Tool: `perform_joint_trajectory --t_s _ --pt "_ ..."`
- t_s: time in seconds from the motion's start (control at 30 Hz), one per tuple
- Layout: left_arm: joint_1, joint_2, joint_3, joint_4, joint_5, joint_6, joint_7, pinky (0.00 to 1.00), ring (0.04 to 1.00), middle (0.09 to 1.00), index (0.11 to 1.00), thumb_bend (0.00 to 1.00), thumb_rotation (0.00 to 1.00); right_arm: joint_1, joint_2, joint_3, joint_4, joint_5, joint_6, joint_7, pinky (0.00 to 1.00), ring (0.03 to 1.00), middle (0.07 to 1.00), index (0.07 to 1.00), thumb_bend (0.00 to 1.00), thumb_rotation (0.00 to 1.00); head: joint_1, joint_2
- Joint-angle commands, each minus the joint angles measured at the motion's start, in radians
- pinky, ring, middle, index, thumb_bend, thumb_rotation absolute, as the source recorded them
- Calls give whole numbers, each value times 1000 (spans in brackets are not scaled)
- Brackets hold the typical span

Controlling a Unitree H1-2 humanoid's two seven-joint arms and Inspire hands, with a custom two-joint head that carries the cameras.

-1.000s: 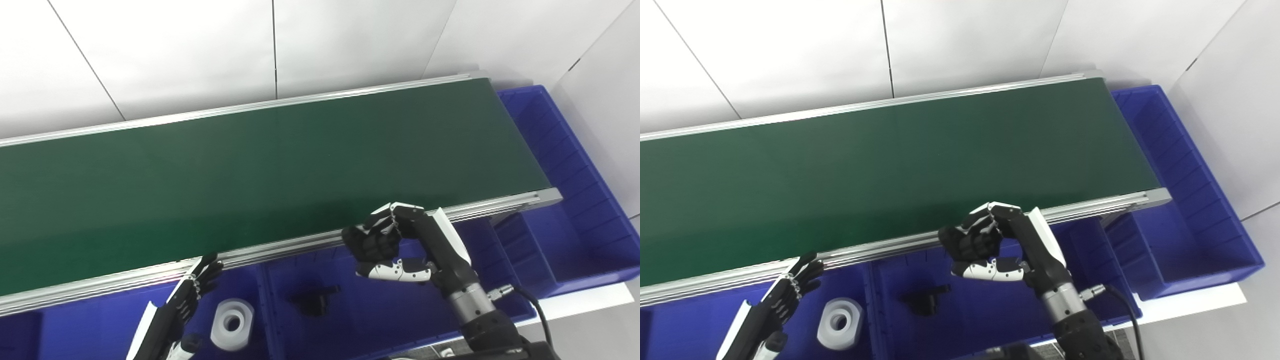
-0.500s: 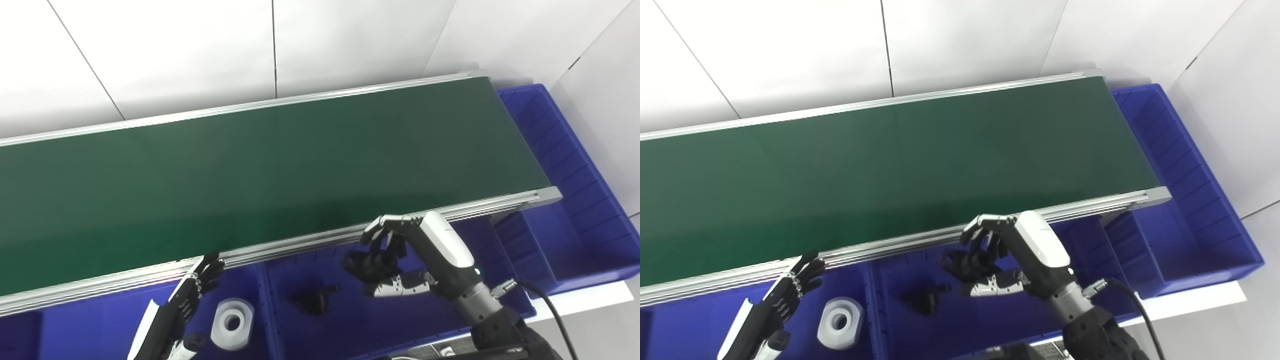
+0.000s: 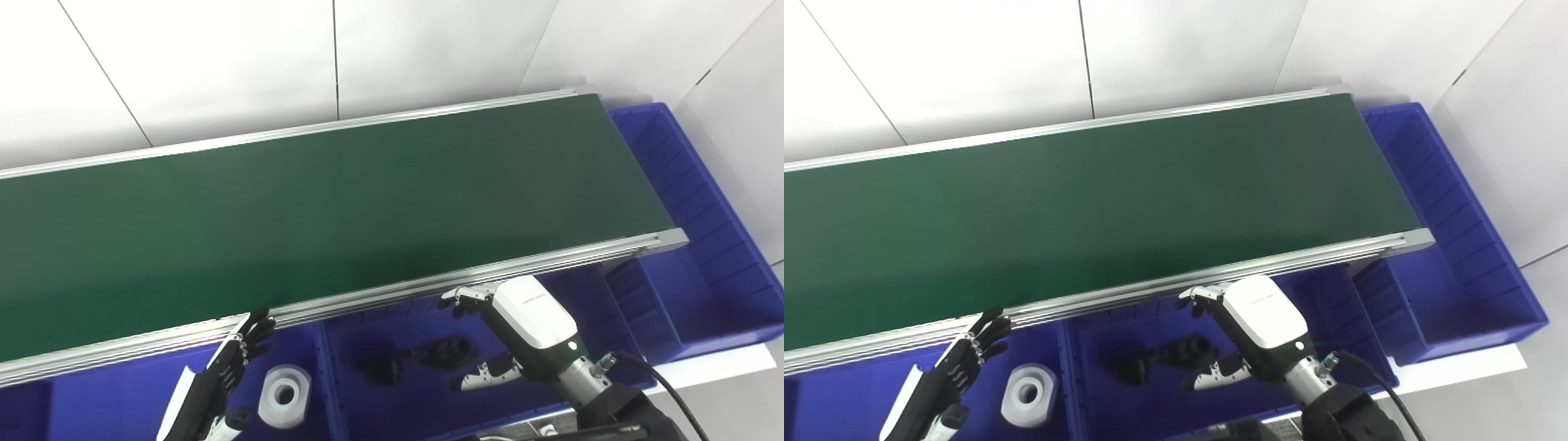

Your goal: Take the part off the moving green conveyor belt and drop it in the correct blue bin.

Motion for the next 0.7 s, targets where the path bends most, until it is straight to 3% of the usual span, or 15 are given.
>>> perform_joint_trajectory --t_s 0.0,0.13,0.43,0.67 --pt "9 -6 0 -32 1 -10 0 864 897 898 908 975 893 4 2 -2 -45 -20 34 21 907 866 876 812 996 684 2 0" --pt "9 -8 -1 -33 -1 -8 0 869 898 897 907 978 889 2 3 -5 -56 -34 43 51 966 913 919 849 1000 727 5 2" --pt "12 -9 -1 -36 0 -8 -1 868 900 901 910 975 893 2 10 -6 -60 -45 47 60 958 904 914 872 1000 786 9 1" --pt "13 -10 -3 -37 1 -8 -1 870 901 902 910 967 891 8 15 -17 -58 29 27 22 895 865 887 849 1000 730 19 4"
